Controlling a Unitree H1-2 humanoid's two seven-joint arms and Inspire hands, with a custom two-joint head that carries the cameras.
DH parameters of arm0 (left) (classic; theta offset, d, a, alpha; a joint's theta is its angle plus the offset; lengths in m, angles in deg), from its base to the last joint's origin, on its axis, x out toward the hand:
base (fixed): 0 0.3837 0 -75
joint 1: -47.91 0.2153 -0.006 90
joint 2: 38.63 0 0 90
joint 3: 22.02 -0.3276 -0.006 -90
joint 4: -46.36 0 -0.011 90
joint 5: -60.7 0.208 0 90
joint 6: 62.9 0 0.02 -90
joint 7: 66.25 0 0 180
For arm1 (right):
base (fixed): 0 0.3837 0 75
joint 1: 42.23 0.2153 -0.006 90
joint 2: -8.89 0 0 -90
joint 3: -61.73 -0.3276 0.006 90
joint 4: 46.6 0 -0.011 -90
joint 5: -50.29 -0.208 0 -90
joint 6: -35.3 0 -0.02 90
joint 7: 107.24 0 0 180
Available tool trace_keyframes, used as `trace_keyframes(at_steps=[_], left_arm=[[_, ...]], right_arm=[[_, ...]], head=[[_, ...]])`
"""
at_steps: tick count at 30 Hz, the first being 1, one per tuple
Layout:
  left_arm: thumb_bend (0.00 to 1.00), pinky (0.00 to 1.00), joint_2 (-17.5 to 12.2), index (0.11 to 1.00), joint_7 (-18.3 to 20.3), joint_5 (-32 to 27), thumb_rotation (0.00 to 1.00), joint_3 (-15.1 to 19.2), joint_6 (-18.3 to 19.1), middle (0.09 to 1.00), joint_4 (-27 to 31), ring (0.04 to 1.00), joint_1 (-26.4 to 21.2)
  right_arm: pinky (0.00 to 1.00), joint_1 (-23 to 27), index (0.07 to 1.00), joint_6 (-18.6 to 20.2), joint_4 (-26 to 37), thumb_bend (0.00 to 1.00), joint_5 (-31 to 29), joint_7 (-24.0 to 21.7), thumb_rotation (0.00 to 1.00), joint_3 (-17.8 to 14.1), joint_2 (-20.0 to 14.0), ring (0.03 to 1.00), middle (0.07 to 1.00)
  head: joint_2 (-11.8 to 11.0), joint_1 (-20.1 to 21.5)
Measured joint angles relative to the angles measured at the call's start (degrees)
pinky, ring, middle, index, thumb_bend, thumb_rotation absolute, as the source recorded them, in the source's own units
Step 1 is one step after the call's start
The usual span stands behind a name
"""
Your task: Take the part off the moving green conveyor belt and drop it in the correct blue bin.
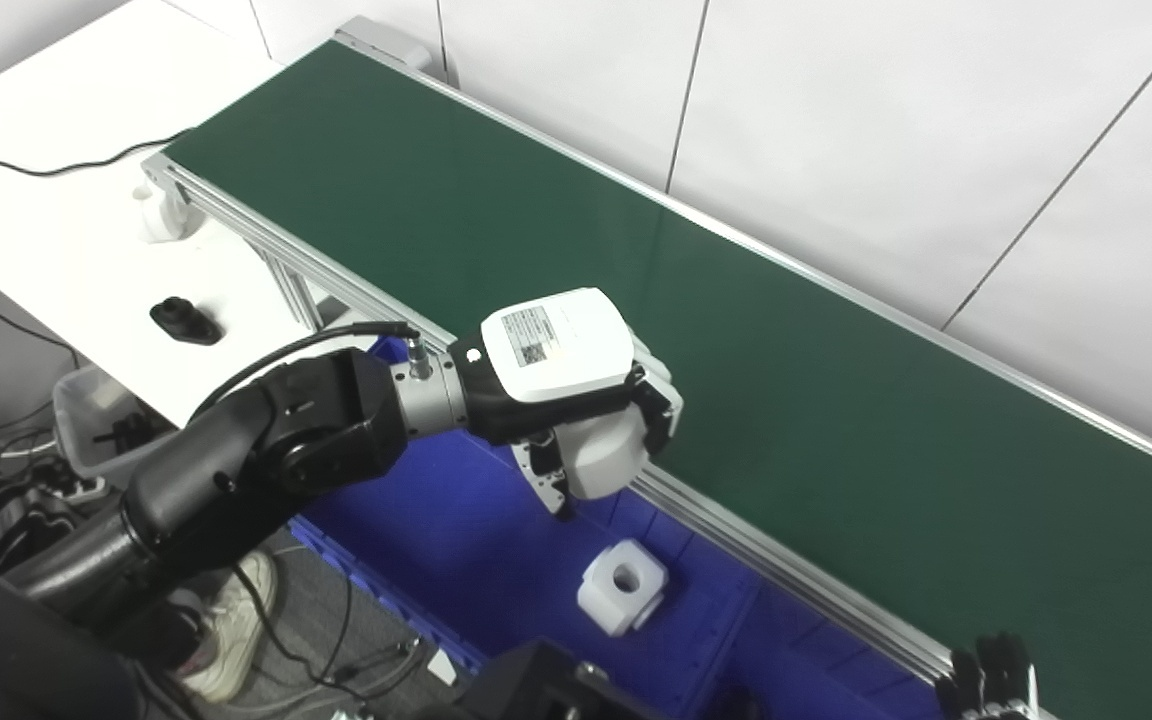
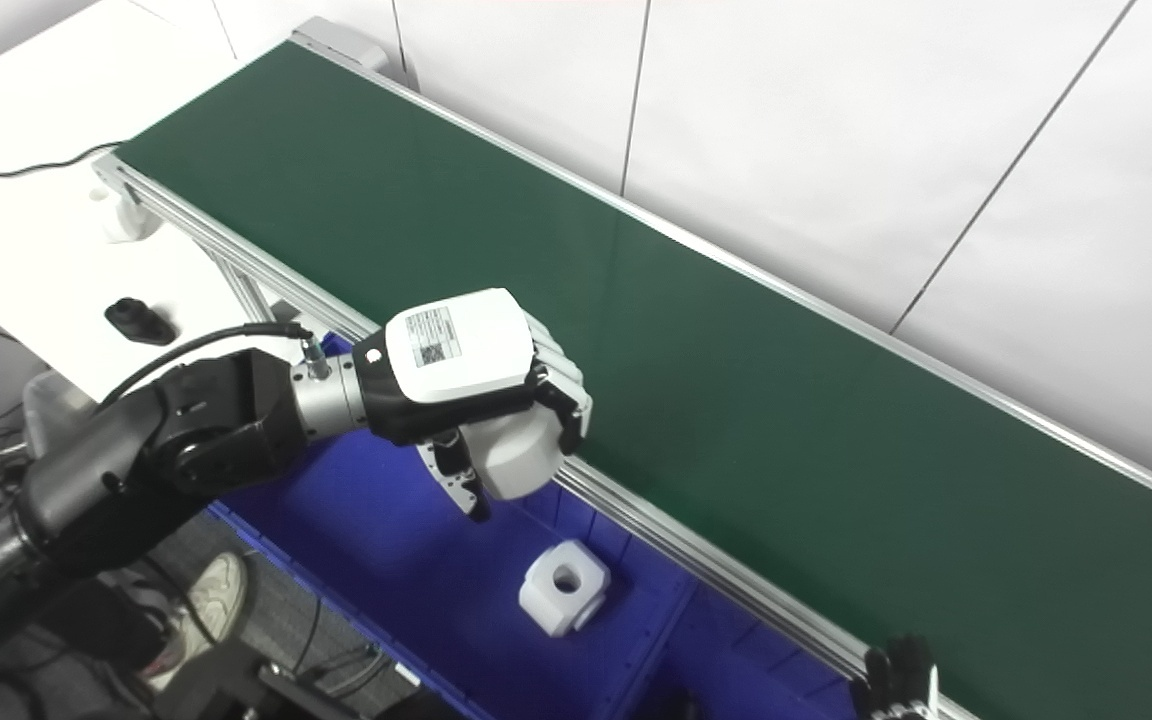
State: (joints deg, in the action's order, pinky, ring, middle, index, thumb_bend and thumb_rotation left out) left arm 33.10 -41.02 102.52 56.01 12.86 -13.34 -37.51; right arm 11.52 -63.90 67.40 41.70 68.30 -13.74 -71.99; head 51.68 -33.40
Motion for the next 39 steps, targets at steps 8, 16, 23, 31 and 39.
trace_keyframes(at_steps=[8, 16, 23, 31, 39], left_arm=[[0.52, 0.35, -0.3, 0.490, 5.6, 2.8, 0.00, -5.5, -1.4, 0.491, -11.7, 0.432, 0.0], [0.52, 0.39, -0.6, 0.525, 9.7, 9.9, 0.00, -9.0, -0.2, 0.460, -18.0, 0.459, -0.3], [0.82, 0.57, -0.5, 0.736, 16.0, 13.9, 0.25, -9.5, 5.6, 0.764, -17.1, 0.704, -0.8], [0.82, 0.54, -0.5, 0.702, 17.1, 9.5, 0.41, -7.4, 6.7, 0.718, -7.3, 0.638, 1.8], [0.78, 0.40, 4.7, 0.554, 7.3, -9.9, 0.32, -1.2, 5.6, 0.558, 7.7, 0.488, 8.0]], right_arm=[[0.95, 1.0, 0.978, 0.1, 0.1, 0.90, -0.3, -0.5, 0.97, -0.6, -0.2, 0.941, 0.937], [0.91, 1.5, 0.957, 0.1, 0.0, 0.89, 0.3, -0.6, 0.93, -0.4, 0.6, 0.914, 0.915], [0.91, 1.3, 0.944, 0.1, -0.3, 0.88, -0.1, -0.6, 0.90, -0.4, 1.1, 0.909, 0.903], [0.92, 1.1, 0.949, 0.1, -0.5, 0.88, -0.2, -1.1, 0.89, -0.4, 1.1, 0.922, 0.911], [0.91, 0.7, 0.946, 0.1, -0.9, 0.87, 0.2, -1.5, 0.90, -0.4, 1.1, 0.914, 0.912]], head=[[-0.8, 2.9], [-1.8, 6.0], [-2.4, 7.0], [-2.7, 8.1], [-2.3, 11.5]])
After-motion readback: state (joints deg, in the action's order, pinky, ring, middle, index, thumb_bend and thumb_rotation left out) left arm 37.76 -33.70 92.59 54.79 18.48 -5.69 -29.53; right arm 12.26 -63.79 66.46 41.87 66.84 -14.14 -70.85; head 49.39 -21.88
